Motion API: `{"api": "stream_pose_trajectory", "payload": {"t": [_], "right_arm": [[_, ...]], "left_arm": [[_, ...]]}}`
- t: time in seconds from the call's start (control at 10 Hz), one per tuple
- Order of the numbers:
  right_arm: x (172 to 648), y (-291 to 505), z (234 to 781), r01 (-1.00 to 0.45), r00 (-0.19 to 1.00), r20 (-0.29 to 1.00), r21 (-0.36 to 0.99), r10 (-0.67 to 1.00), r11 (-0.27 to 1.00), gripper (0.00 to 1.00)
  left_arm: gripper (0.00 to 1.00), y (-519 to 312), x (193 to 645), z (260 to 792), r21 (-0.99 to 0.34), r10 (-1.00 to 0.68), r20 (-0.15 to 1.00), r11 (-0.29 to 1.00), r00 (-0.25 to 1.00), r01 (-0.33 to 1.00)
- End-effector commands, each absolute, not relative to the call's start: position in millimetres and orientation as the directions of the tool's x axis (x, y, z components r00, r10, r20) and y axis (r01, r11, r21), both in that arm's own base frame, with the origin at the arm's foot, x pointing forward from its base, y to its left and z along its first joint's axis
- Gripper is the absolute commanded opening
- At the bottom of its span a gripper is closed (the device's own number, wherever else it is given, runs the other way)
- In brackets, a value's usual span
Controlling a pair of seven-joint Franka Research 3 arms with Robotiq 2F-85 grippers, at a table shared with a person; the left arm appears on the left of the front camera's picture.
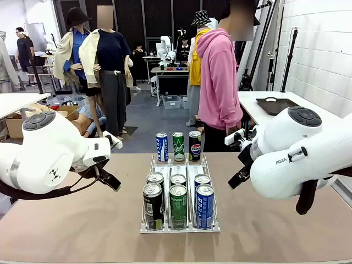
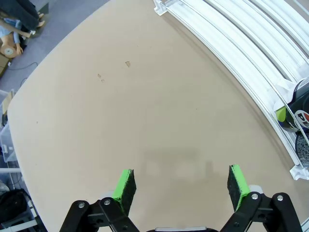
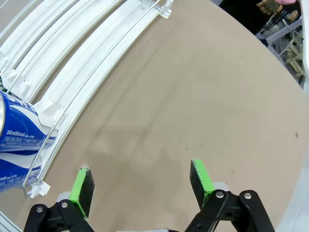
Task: Retrieve and hand over the desired beverage to the person.
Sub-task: Pick up a can of the same type that the person held from the Automatic Can Dispenser.
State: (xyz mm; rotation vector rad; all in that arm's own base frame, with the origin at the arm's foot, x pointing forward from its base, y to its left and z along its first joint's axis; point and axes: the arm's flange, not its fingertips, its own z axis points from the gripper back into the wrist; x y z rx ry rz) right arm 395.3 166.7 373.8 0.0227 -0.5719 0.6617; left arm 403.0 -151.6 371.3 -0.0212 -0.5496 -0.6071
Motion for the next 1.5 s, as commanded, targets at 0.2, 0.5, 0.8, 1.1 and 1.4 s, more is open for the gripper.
{"api": "stream_pose_trajectory", "payload": {"t": [0.2,0.5,0.8,1.1,1.4], "right_arm": [[395.3,166.8,373.7,-0.587,0.641,0.509,-0.157,0.574,0.794,1.0],[395.3,166.8,373.7,-0.587,0.641,0.509,-0.157,0.574,0.794,1.0],[395.3,166.7,373.8,-0.587,0.641,0.509,-0.157,0.574,0.794,1.0],[402.6,127.0,451.1,-0.612,0.68,0.48,-0.045,0.554,0.79,1.0],[406.3,86.0,510.8,-0.639,0.708,0.452,0.083,0.542,0.765,1.0]], "left_arm": [[1.0,-150.8,403.3,371.4,0.138,-0.534,0.497,0.827,0.684,0.545],[1.0,-150.8,403.3,371.4,0.138,-0.534,0.497,0.827,0.684,0.545],[1.0,-147.7,406.0,387.9,0.119,-0.538,0.513,0.816,0.669,0.565],[1.0,-108.7,427.4,458.5,0.0,-0.536,0.482,0.791,0.693,0.611],[1.0,-62.7,440.8,512.2,-0.165,-0.561,0.421,0.725,0.713,0.668]]}}
